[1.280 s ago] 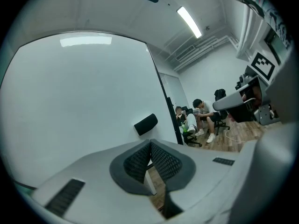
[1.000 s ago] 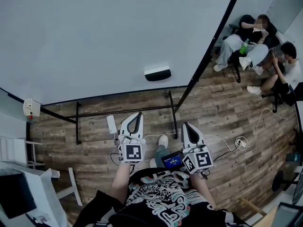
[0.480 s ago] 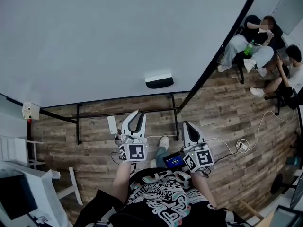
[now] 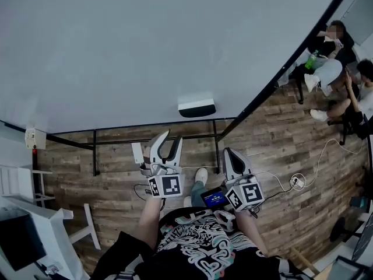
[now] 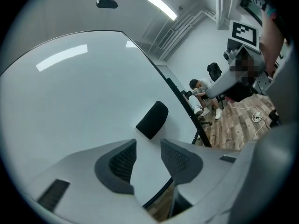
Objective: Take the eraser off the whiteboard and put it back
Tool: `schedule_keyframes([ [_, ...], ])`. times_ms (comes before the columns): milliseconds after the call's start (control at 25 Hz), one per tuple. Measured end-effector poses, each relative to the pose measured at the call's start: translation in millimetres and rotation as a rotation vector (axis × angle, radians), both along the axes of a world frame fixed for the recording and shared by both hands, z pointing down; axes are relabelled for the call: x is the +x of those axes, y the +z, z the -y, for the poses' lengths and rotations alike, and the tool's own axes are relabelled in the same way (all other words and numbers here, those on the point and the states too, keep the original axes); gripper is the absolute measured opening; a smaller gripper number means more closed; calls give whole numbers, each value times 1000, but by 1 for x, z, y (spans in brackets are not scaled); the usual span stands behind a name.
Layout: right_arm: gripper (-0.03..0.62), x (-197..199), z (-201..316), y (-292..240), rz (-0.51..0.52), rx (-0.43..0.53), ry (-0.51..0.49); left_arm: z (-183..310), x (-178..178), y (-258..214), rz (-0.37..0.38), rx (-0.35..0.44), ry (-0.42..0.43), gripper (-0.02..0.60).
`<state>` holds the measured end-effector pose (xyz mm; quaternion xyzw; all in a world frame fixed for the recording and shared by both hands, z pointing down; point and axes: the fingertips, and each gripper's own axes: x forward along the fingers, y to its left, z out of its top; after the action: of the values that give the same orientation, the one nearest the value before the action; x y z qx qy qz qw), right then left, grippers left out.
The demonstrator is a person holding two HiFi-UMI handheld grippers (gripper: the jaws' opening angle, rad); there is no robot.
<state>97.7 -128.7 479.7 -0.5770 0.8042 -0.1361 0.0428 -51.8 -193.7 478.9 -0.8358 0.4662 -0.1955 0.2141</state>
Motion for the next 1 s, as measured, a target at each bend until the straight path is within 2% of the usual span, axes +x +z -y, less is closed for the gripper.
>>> schedule_keyframes([
  [360, 15, 7, 32, 7, -8, -15, -25, 26, 11, 5, 130, 91, -7, 197],
  [520, 15, 10, 44, 10, -10, -17, -34, 38, 15, 5, 203, 163, -35, 335],
  [680, 15, 13, 55, 11, -11, -18, -46, 49, 24, 4, 267, 215, -44, 390],
  [1000, 15, 16, 77, 12, -17, 10, -87, 63, 35, 2, 306, 273, -59, 391],
])
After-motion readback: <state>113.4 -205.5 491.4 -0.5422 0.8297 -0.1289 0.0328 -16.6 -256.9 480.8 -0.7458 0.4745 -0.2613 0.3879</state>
